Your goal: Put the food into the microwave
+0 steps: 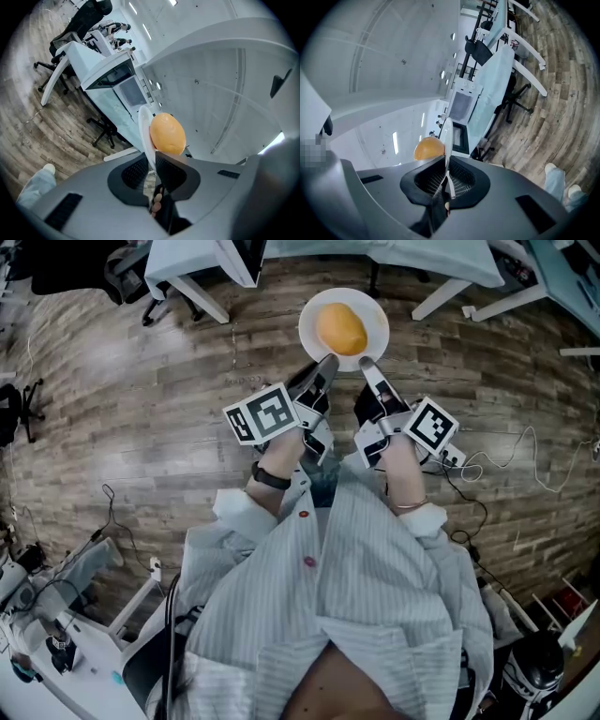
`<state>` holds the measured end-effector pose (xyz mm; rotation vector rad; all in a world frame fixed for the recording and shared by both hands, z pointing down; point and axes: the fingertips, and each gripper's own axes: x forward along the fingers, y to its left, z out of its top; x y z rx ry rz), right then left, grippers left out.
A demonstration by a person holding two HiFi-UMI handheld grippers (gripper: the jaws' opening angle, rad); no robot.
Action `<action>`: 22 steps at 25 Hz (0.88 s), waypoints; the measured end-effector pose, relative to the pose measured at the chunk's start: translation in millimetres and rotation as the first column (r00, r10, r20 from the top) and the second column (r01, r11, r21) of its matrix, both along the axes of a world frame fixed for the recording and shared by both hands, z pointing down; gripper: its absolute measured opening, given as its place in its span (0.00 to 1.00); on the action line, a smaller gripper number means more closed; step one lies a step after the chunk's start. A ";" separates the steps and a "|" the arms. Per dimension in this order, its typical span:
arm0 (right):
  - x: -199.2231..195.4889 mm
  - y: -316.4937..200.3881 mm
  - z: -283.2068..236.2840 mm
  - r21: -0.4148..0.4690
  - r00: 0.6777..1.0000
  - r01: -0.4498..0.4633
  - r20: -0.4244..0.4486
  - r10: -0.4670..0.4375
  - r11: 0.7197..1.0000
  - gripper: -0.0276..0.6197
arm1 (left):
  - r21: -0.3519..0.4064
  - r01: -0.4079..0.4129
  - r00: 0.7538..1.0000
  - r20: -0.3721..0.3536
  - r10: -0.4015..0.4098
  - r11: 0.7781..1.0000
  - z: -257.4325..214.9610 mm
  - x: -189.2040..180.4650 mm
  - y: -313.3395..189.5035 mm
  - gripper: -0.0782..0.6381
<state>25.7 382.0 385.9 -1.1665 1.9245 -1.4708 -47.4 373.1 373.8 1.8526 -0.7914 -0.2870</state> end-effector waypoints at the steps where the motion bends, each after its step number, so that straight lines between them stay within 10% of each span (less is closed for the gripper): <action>1: 4.6 -6.6 -0.1 0.003 1.000 -0.001 -0.002 0.001 1.000 0.11 | 0.003 -0.002 1.000 0.000 0.002 1.000 -0.2 4.7 -7.1 0.17; 22: 12.3 -217.3 -7.7 -0.004 0.999 -0.040 0.011 0.040 0.999 0.11 | 0.010 -0.039 0.999 -0.002 0.039 0.999 -7.6 14.5 -224.9 0.17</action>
